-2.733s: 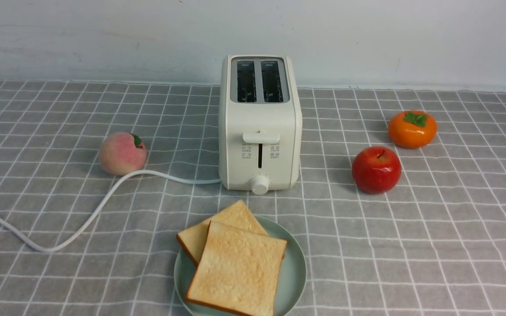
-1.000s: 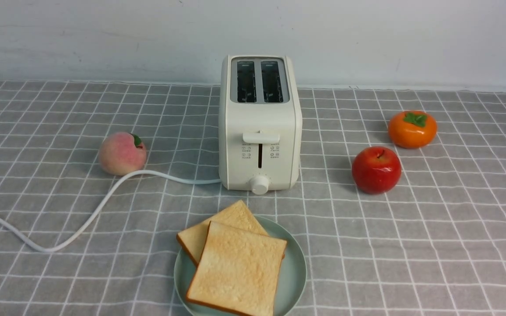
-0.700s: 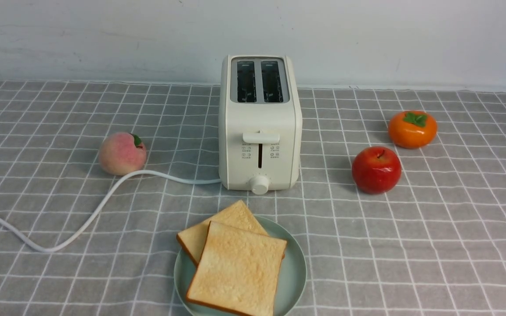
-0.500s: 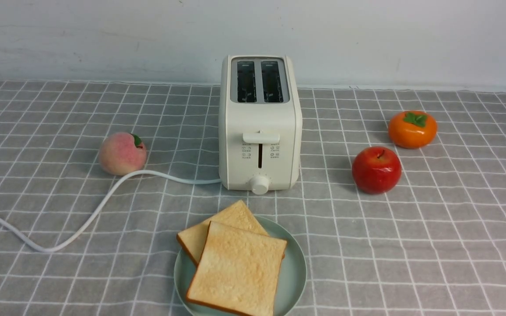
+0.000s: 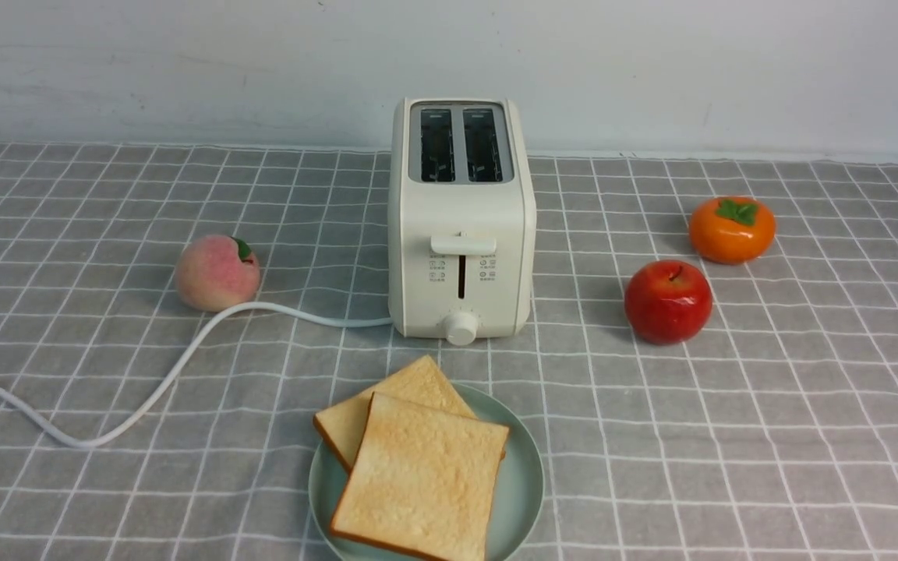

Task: Take toasted bread from bread machine on grey coffee table place on plate.

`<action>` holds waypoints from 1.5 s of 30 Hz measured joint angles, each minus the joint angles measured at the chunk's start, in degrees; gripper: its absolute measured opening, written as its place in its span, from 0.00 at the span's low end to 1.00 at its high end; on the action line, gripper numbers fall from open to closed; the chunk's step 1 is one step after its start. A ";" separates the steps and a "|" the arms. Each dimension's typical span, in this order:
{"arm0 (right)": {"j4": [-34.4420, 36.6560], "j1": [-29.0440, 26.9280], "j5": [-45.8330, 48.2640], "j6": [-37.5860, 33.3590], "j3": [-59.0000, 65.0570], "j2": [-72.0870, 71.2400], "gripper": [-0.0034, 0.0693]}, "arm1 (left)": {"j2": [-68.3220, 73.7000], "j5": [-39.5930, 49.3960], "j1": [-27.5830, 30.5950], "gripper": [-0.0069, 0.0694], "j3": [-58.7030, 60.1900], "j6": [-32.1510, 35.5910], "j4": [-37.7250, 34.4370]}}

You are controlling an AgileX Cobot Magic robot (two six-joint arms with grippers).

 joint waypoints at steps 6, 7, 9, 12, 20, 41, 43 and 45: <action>0.48 -5.47 0.35 0.05 0.01 0.08 0.23 | -0.03 0.10 0.00 0.14 0.00 0.00 0.00; 0.48 -5.72 0.37 0.05 0.01 0.08 0.23 | -0.03 0.10 0.00 0.14 0.00 0.00 0.00; 0.48 -5.82 0.42 0.05 0.01 0.08 0.24 | -0.03 0.10 0.00 0.14 0.00 0.00 0.00; 0.48 -5.82 0.42 0.05 0.01 0.08 0.24 | -0.03 0.10 0.00 0.14 0.00 0.00 0.00; 0.48 -5.82 0.42 0.05 0.01 0.08 0.25 | -0.03 0.15 0.00 0.16 0.00 0.00 0.00; 0.48 -5.82 0.42 0.01 0.01 0.08 0.29 | -0.03 0.15 0.00 0.17 0.00 0.00 0.00; 0.48 -5.82 0.42 0.01 0.01 0.08 0.29 | -0.03 0.15 0.00 0.17 0.00 0.00 0.00; 0.48 -5.82 0.42 0.01 0.01 0.08 0.29 | -0.03 0.15 0.00 0.17 0.00 0.00 0.00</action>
